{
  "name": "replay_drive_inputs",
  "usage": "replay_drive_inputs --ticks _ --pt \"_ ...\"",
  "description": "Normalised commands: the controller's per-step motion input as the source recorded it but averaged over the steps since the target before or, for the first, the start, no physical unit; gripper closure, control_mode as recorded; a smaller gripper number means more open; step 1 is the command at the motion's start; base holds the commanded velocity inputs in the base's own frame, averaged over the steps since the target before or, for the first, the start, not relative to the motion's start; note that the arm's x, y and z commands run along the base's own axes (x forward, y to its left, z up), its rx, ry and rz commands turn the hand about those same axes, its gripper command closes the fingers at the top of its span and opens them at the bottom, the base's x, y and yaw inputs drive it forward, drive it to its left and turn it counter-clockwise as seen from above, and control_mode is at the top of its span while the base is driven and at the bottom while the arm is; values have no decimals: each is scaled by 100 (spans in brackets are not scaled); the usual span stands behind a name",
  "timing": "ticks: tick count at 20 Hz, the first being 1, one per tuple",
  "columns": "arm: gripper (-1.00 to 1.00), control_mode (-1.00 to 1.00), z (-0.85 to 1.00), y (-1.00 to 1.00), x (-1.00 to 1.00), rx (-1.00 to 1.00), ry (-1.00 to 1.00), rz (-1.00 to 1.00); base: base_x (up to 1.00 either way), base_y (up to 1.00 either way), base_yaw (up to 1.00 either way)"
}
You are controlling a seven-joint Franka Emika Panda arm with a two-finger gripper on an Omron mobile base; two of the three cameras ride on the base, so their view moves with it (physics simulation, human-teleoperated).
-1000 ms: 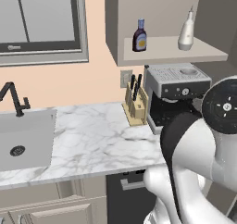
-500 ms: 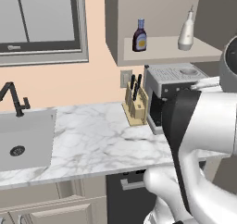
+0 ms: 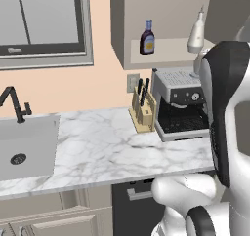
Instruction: Move the condiment bottle and oil and vinegar bottle from the cabinet to the dining counter.
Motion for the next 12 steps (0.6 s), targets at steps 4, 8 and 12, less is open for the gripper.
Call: replay_drive_inputs --ticks 4,8,12 --pt "-100 -100 0 8 78 18 0 11 0 0 0" --pt "-100 -100 0 9 69 11 0 9 0 0 0" --pt "-100 -100 0 14 65 3 -3 9 0 0 0"
